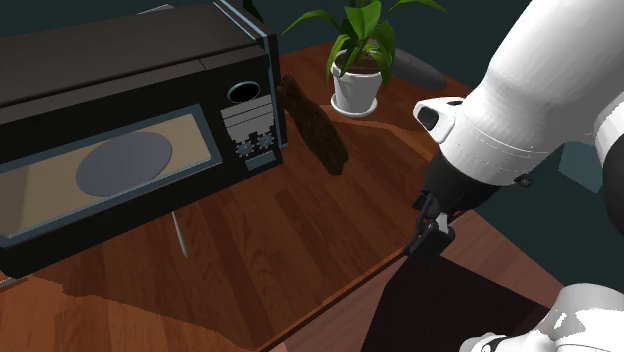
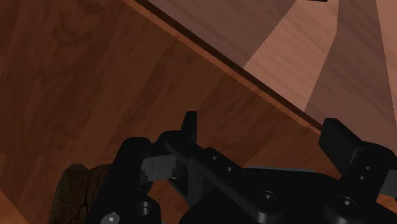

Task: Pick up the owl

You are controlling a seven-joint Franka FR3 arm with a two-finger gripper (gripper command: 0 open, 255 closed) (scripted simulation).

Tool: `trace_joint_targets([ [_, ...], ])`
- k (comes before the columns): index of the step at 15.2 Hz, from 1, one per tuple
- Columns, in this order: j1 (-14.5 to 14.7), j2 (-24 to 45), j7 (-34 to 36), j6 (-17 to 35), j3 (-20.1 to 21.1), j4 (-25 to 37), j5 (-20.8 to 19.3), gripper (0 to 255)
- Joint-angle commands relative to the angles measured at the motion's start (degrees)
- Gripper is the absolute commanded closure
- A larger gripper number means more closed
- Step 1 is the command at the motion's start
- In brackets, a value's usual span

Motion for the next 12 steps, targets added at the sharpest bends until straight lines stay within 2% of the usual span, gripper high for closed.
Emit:
trace_joint_targets([
  [1,0.0,0.0,0.0,0.0,0.0,0.0,0.0,0],
  [7,0.1,7.7,-6.1,9.7,-3.7,4.2,-1.3,0],
  [12,0.6,14.7,-11.2,16.5,-6.8,9.5,-0.8,0],
])
